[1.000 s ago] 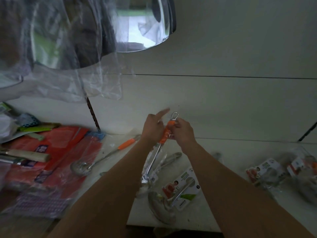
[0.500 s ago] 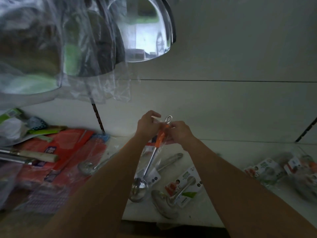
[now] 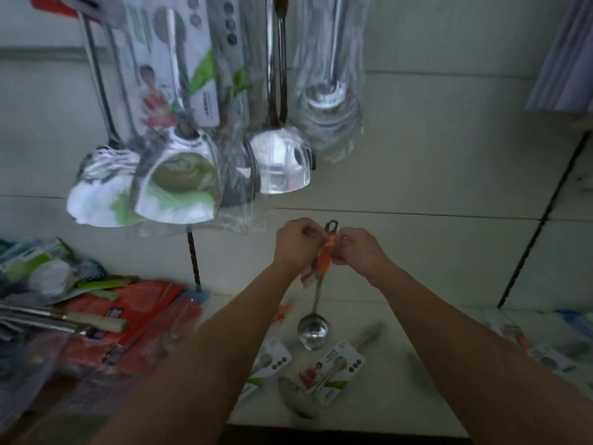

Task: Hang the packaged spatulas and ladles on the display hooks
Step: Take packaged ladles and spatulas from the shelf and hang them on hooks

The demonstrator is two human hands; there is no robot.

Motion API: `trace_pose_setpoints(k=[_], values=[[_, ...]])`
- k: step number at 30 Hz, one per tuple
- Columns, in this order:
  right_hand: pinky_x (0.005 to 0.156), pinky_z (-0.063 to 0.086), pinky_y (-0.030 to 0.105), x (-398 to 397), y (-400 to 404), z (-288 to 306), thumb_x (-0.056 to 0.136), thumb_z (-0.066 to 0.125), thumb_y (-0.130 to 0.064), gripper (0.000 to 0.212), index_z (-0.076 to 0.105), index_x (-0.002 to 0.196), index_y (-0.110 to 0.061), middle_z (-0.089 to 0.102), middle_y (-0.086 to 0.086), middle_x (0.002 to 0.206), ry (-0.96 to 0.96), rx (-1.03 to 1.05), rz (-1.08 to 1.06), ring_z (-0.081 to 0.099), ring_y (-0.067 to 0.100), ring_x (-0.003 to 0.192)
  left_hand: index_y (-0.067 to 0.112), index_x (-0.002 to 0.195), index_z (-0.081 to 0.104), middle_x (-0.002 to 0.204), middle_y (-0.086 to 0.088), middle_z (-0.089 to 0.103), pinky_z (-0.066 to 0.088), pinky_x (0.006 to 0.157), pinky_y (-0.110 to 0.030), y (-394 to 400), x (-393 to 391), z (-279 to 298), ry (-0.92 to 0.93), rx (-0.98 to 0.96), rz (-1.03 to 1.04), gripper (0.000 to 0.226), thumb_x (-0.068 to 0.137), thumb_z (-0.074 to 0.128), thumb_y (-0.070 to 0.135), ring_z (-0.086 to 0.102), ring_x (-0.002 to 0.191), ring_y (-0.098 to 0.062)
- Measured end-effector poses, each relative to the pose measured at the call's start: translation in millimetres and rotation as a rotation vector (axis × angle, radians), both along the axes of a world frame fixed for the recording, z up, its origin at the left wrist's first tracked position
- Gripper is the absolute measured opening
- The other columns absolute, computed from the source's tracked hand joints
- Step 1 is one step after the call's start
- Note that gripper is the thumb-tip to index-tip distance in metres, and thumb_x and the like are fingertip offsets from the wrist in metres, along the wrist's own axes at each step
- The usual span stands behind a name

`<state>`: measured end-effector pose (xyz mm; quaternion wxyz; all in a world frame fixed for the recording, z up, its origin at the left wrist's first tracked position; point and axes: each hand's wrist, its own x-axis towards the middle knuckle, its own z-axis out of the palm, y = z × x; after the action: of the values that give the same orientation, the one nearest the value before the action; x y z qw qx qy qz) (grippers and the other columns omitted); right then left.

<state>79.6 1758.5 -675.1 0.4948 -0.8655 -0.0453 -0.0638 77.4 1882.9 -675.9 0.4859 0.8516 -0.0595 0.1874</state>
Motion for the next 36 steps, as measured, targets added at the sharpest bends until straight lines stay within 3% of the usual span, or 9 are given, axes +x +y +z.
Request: trace_pose_setpoints(k=[4,8,12,14,22,27,30,33,36], values=[[0.077,0.056,0.043,-35,-11,24,0.078,0.067,0.0,0.038,0.048,0.052,-0.02,0.052,0.005,0.061,-0.05,-0.023,-0.027,0.058,0.025,0.069,0.02,0.073,0.07,0.08,-0.003,0.072,0.042,0.057,-0.004,-8,-29,22,0.007,-0.048,-0.019,0.008,0.076,0.071,0.013,0.064,0.069,-0.011],[0.078,0.056,0.043,-62,-18,56,0.08,0.066,0.002,0.037,0.051,0.053,-0.018,0.056,0.008,0.063,-0.06,-0.003,-0.001,0.058,0.025,0.066,0.015,0.071,0.07,0.067,0.005,0.065,0.041,0.052,-0.003,-12,-50,48,-0.017,-0.107,-0.061,0.008,0.076,0.071,0.01,0.057,0.055,0.002],[0.071,0.056,0.036,-86,-16,86,0.082,0.064,0.004,0.025,0.055,0.065,-0.012,0.059,0.015,0.076,-0.097,-0.03,-0.003,0.058,0.025,0.064,0.013,0.068,0.068,0.065,0.008,0.06,0.044,0.06,-0.01,-15,-75,78,-0.082,-0.145,-0.08,0.012,0.076,0.067,0.003,0.056,0.062,-0.003],[0.068,0.055,0.032,-97,-14,103,0.082,0.063,0.004,0.023,0.056,0.066,-0.012,0.058,0.012,0.072,-0.123,-0.031,-0.002,0.056,0.02,0.059,0.011,0.069,0.068,0.065,0.008,0.06,0.045,0.066,-0.017,-14,-87,95,-0.116,-0.144,-0.085,0.009,0.075,0.066,0.004,0.057,0.068,-0.008],[0.067,0.056,0.031,-135,-2,157,0.085,0.064,-0.001,0.026,0.052,0.064,-0.013,0.058,0.006,0.066,-0.186,-0.099,0.027,0.057,0.018,0.056,0.02,0.054,0.057,0.06,0.005,0.058,0.045,0.064,-0.024,7,-122,153,-0.124,-0.112,-0.129,0.029,0.074,0.071,0.004,0.052,0.061,-0.006],[0.066,0.056,0.028,-148,10,200,0.085,0.062,-0.001,0.028,0.051,0.063,-0.014,0.057,0.004,0.063,-0.283,-0.165,0.029,0.057,0.016,0.056,0.005,0.065,0.065,0.072,-0.011,0.064,0.049,0.067,-0.03,16,-133,195,-0.194,-0.123,-0.095,0.008,0.073,0.065,0.008,0.059,0.067,-0.019],[0.06,0.055,0.025,-147,16,231,0.086,0.06,0.0,0.03,0.05,0.061,-0.013,0.055,0.004,0.064,-0.337,-0.154,0.012,0.055,0.015,0.055,0.006,0.064,0.06,0.074,-0.014,0.061,0.049,0.063,-0.024,18,-130,227,-0.258,-0.112,-0.111,0.013,0.077,0.062,0.004,0.058,0.069,-0.02],[0.07,0.056,0.035,-143,18,259,0.087,0.057,0.002,0.032,0.051,0.06,-0.014,0.055,0.007,0.066,-0.384,-0.142,0.011,0.055,0.018,0.059,-0.001,0.076,0.065,0.082,-0.018,0.066,0.054,0.074,-0.035,19,-123,257,-0.323,-0.097,-0.069,0.008,0.079,0.061,0.005,0.064,0.079,-0.026],[0.077,0.058,0.038,-136,19,292,0.089,0.057,-0.003,0.031,0.054,0.062,-0.016,0.061,0.013,0.077,-0.452,-0.172,0.008,0.062,0.026,0.07,-0.004,0.086,0.066,0.081,-0.013,0.063,0.05,0.067,-0.029,17,-115,292,-0.366,-0.073,-0.058,0.016,0.081,0.061,0.011,0.061,0.076,-0.022]])
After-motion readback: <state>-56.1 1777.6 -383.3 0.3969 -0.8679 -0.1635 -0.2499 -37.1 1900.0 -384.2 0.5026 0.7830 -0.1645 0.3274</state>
